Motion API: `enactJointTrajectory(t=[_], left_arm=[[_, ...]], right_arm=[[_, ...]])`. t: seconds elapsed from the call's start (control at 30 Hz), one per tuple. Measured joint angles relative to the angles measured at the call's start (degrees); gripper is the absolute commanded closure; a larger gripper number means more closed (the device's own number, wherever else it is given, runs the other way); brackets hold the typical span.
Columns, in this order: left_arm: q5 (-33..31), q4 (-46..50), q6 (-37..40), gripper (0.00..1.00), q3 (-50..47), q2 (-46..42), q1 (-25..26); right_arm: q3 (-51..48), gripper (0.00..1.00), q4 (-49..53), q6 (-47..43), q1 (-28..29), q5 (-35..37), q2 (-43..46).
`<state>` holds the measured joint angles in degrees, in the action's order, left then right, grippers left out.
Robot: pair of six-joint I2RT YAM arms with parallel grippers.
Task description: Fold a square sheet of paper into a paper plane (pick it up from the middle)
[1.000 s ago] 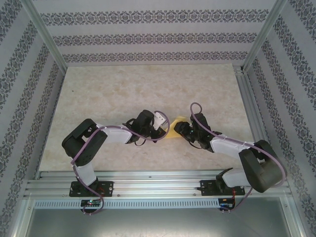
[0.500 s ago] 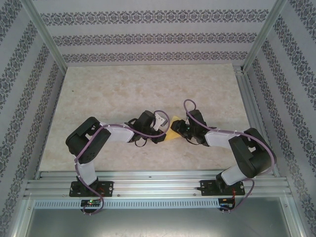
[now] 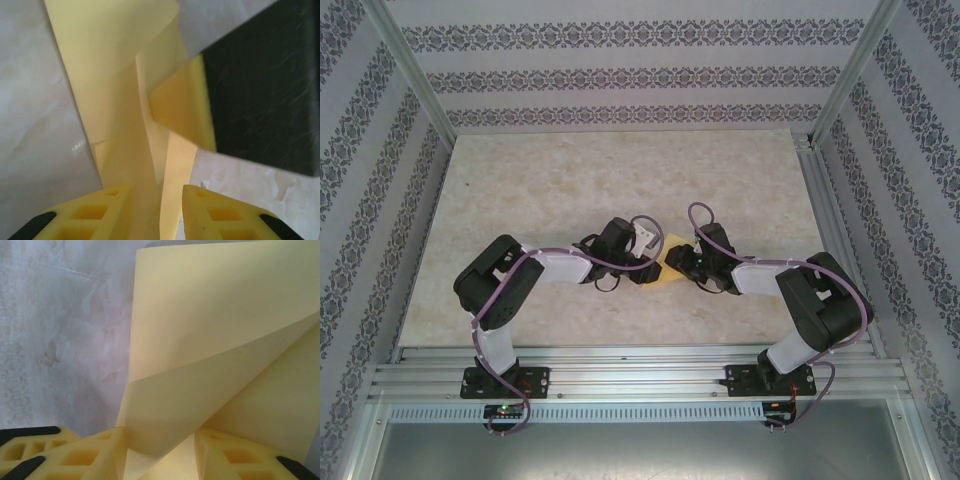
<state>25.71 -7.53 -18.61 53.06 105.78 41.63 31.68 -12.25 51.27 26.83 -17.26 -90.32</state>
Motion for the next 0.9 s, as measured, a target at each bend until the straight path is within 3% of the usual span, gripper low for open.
enactJointTrajectory(t=[0.3, 0.53, 0.9], left_arm=[[0.1, 1.5, 0.1, 0.72, 3.7, 2.6, 0.0], [-1.4, 3.1, 0.3, 0.86, 3.7, 3.5, 0.0], [-1.1, -2.6, -4.6, 0.87, -2.1, 2.2, -1.8]], right_arm=[[0.0, 0.59, -1.8, 0.1, -0.5, -0.9, -0.3], [-0.2, 0.59, -4.5, 0.9, -1.0, -2.3, -0.3], [-2.1, 0.57, -5.4, 0.8, -3.0, -2.4, 1.4]])
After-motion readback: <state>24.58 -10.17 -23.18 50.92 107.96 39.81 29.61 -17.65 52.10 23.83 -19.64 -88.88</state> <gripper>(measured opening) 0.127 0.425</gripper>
